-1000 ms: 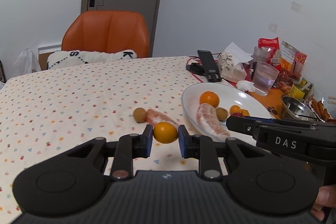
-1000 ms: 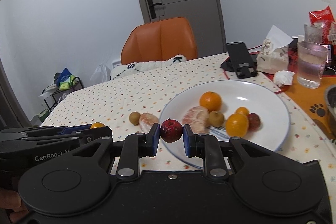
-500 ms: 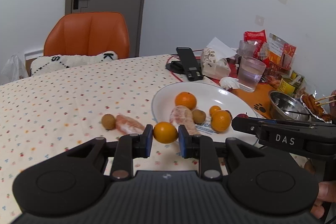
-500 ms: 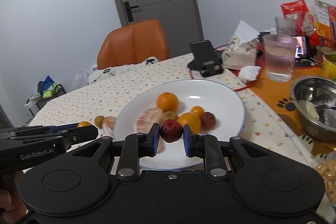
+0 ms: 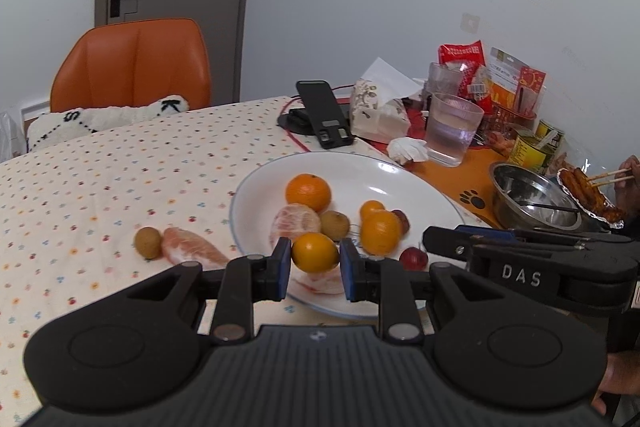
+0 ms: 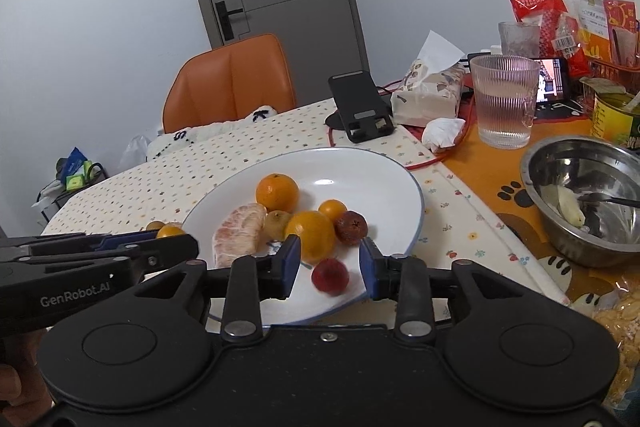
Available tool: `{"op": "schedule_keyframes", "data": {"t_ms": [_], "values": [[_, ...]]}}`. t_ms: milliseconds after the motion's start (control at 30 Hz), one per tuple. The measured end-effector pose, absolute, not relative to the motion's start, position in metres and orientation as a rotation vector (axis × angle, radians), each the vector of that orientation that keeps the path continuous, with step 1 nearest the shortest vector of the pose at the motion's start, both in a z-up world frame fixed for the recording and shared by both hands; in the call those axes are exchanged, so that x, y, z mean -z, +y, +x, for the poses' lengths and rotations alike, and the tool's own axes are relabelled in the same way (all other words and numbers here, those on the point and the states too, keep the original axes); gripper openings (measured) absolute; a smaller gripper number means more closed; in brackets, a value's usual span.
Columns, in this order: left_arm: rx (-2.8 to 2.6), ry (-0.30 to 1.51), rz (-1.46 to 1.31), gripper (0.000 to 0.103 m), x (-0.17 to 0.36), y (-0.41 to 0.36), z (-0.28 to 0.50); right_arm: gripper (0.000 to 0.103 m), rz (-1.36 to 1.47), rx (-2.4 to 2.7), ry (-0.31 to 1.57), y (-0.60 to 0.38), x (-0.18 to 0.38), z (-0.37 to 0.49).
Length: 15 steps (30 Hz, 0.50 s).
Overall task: Organize fruits
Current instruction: 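Carry the tangerine onto the plate and open the left gripper while the right releases the plum there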
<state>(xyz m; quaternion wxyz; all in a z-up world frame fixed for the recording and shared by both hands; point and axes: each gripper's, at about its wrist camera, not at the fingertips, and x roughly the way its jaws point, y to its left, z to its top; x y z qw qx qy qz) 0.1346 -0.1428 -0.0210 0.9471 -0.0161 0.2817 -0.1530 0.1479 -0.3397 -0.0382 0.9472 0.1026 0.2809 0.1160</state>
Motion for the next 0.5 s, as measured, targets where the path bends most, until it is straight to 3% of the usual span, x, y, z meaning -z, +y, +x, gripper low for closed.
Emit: {"op": "schedule_keyframes", "data": {"t_ms": [300, 500], "values": [[0.314, 0.588, -0.035, 0.025, 0.02, -0.157, 0.135, 0.035, 0.216, -0.26, 0.587, -0.345, 0.039, 0.145], [0.302, 0.617, -0.032, 0.033, 0.019, -0.157, 0.135, 0.039, 0.214, -0.274, 0.586, -0.344, 0.038, 0.142]]}}
